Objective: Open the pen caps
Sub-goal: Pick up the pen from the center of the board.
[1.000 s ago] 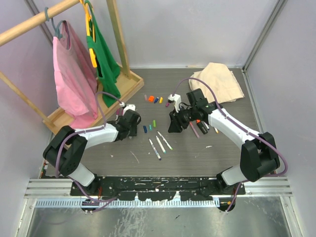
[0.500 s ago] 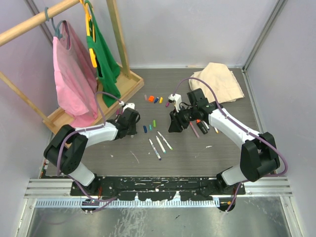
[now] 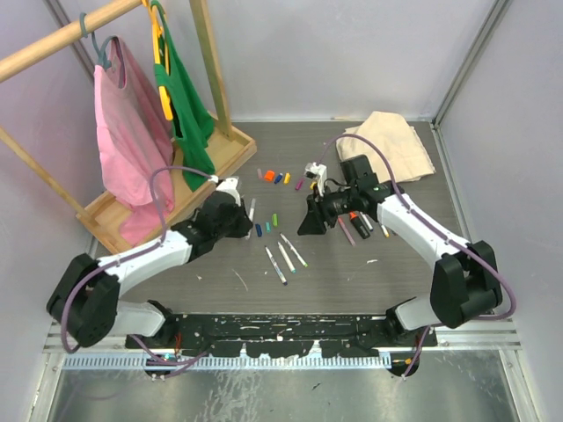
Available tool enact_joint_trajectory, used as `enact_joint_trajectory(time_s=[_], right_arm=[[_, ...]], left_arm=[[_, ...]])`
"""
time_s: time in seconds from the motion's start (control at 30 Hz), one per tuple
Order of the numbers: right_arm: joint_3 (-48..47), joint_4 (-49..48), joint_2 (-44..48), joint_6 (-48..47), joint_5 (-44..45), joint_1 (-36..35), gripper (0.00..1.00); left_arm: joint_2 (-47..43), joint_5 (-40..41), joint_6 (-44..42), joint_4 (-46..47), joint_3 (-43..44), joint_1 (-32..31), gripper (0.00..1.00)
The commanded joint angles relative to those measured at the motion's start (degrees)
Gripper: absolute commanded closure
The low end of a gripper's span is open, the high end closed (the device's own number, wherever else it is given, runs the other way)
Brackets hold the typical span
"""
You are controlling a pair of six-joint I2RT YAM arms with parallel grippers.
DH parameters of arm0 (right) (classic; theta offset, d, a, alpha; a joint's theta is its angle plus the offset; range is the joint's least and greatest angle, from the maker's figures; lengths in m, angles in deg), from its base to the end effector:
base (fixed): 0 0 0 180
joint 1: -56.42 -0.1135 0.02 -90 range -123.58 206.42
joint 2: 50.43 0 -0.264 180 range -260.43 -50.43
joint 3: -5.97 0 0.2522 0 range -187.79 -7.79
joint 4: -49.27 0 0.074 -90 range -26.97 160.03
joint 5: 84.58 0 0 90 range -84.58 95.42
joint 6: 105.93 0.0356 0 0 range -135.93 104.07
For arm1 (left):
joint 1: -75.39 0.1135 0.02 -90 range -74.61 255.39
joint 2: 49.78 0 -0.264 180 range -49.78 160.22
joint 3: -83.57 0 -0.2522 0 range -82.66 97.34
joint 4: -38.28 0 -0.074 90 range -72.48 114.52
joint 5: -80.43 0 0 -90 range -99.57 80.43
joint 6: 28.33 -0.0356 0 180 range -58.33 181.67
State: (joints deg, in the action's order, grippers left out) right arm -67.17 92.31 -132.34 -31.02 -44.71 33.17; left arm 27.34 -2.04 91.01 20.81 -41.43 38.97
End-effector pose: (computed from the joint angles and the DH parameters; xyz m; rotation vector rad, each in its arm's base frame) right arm 0.2575 0.1404 0.2603 -1.1119 2.0593 1.1346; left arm 0.2273 -0.1619 0.2062 0.0708 2.2956 -0.4597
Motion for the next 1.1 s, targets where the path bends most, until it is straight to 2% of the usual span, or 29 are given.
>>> enact_joint_trajectory(time_s=[0.0,0.13,0.3,0.53,0.7,0.83,1.07], right_arm=[[1.12,-5.65,5.69,3.37,-9.05,2.49,0.48],[4.95,-13.87,8.64,11.92,-18.26,7.22,0.45],[10.64,-31.64,11.67,26.48,-23.82,11.29,0.4],[20.18,-62.46,16.22,47.71,-22.57,11.48,0.31],[25.65,-76.13,19.76,54.4,-18.45,11.5,0.27],[29.0,-88.78,20.03,63.61,-16.3,11.48,0.25],[29.91,-90.63,19.81,67.69,-13.46,11.47,0.24]], left_arm=[[-7.86,-5.13,1.29,11.55,-3.58,-2.81,1.0],[-12.3,-9.94,3.26,24.8,-8.26,-5.21,1.0],[-14.28,-10.73,5.47,39.8,-12.02,-9.58,1.0],[-11.41,-5.52,5.76,54.77,-13.15,-17.21,1.0],[-8.54,-1.63,3.81,61.7,-12.87,-20.95,1.0],[-6.52,-0.37,2.69,64.34,-11.93,-22.9,1.0],[-2.31,0.77,1.7,69.87,-11.29,-25.25,1.0]])
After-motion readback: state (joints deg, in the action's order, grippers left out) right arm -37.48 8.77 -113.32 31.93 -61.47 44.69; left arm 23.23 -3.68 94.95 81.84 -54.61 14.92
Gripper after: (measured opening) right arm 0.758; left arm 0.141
